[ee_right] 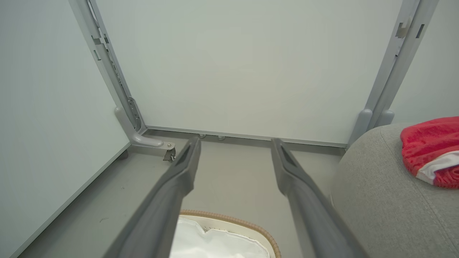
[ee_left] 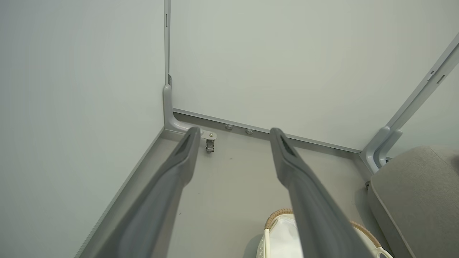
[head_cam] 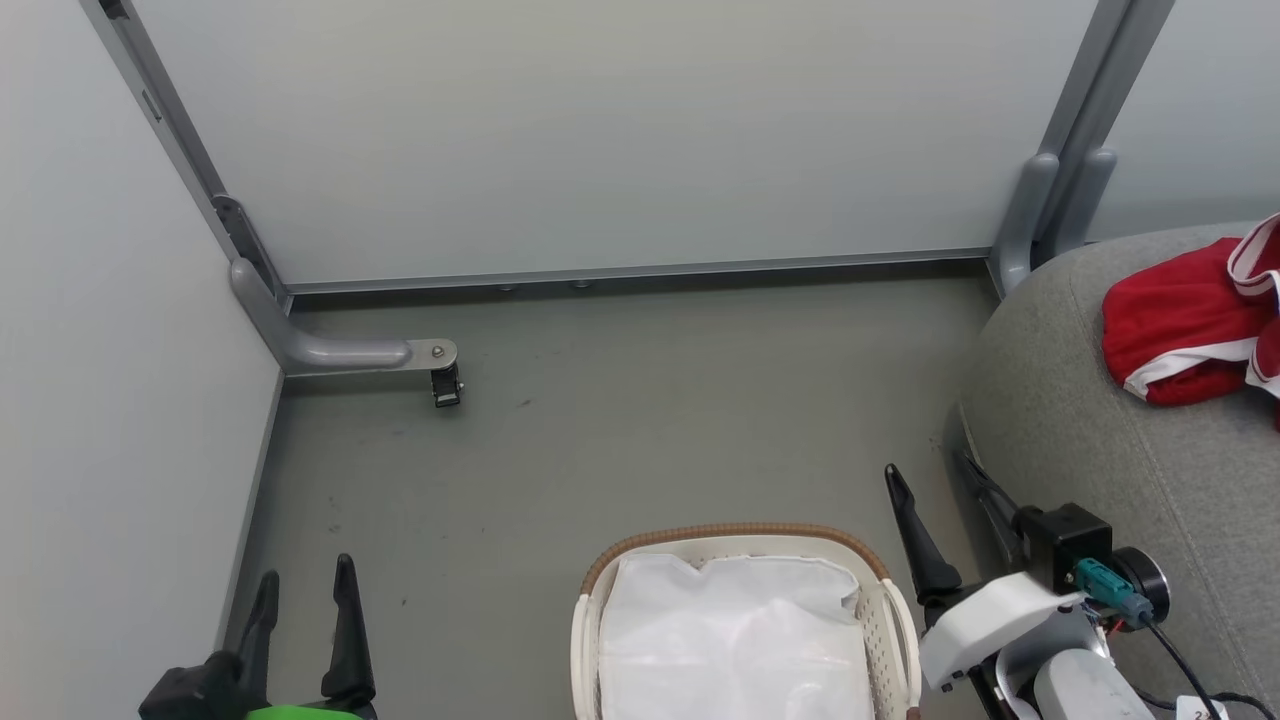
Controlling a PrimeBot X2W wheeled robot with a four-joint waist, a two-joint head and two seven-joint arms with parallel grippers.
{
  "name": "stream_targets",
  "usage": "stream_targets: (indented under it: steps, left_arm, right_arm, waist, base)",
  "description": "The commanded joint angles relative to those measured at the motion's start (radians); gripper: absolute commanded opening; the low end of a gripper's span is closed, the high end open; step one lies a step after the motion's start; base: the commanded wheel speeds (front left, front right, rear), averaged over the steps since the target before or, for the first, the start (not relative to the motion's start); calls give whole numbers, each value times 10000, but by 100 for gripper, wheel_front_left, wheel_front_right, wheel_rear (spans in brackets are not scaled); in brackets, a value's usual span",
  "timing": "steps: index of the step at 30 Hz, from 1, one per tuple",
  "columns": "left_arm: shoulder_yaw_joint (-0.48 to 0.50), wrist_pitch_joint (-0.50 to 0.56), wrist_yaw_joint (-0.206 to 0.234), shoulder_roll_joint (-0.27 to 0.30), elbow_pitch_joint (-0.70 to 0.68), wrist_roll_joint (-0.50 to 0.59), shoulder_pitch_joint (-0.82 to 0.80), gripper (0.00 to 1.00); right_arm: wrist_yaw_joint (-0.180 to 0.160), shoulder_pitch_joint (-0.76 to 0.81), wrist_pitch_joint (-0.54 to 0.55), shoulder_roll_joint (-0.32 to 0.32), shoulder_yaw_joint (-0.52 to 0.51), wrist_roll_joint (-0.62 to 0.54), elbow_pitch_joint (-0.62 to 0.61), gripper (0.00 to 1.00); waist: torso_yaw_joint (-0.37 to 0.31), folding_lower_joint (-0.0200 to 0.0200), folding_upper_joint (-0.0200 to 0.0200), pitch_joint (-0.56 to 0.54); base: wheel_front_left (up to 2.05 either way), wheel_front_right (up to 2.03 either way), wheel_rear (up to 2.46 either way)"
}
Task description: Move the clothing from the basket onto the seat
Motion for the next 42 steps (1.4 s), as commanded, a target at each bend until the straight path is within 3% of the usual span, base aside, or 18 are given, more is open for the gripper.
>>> stream_targets:
  steps: [1,5,20,42]
  left_arm:
    - [0,5,0,-2,-4,-18,-4,0]
    - [-38,18,0,-44,348,-49,31,0]
    - [198,768,-25,-33,289,-2568,-395,0]
    - [468,1641,-55,-17,209,-5523,-878,0]
  right_arm:
    - [0,10,2,2,-4,14,17,0]
    - [0,239,33,53,11,51,338,0]
    - [-2,247,777,36,-423,2957,52,0]
    - [-4,263,1649,13,-927,6361,-286,0]
  waist:
    - [1,1,0,-2]
    - [1,1,0,-3]
    - [1,1,14,5]
    - [0,1,33,17]
  base:
    - [0,0,0]
    - [0,0,0]
    - [0,0,0]
    - [0,0,0]
